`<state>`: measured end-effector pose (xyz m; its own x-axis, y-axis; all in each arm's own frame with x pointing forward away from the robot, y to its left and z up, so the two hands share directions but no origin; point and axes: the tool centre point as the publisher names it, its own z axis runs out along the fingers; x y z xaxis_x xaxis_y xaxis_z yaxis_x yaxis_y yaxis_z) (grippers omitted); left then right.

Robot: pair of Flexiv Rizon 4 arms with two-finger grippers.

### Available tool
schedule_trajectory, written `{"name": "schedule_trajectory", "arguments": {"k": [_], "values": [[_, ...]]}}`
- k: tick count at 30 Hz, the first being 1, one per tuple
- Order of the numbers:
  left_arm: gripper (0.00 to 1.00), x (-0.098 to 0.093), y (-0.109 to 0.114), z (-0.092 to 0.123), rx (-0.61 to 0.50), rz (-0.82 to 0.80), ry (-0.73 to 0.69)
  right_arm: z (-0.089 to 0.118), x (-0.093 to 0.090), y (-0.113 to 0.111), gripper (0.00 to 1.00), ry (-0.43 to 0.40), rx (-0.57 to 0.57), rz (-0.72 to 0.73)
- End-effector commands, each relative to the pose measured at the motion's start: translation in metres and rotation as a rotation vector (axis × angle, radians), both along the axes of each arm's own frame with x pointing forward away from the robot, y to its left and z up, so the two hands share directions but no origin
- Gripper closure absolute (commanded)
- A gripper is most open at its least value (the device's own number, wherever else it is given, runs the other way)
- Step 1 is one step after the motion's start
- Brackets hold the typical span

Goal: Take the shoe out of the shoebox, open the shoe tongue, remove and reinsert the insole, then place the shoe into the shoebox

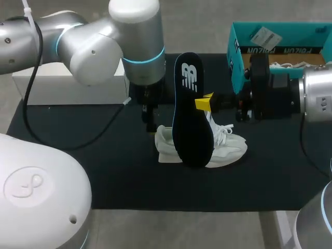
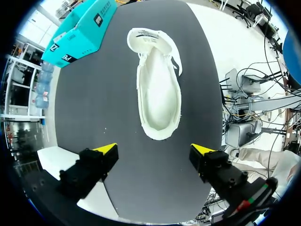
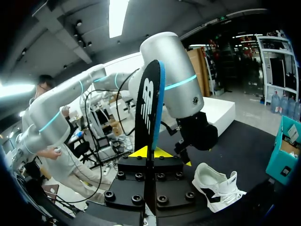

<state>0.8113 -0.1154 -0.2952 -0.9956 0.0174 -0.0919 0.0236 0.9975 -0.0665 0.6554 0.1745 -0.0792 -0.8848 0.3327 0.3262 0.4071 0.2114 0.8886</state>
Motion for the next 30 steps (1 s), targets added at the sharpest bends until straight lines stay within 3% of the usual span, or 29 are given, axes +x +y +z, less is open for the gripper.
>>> {"name": "schedule_trajectory", "arguments": {"k": [1, 30], "values": [[0.00, 0.0004, -0.0002, -0.0009, 0.002, 0.000, 0.000, -0.0012, -0.0011, 0.0012, 1.00, -0.001, 0.001, -0.004], [0.00, 0.0004, -0.0002, -0.0009, 0.002, 0.000, 0.000, -0.0012, -0.0011, 0.0012, 1.00, -0.001, 0.001, -0.004]]}}
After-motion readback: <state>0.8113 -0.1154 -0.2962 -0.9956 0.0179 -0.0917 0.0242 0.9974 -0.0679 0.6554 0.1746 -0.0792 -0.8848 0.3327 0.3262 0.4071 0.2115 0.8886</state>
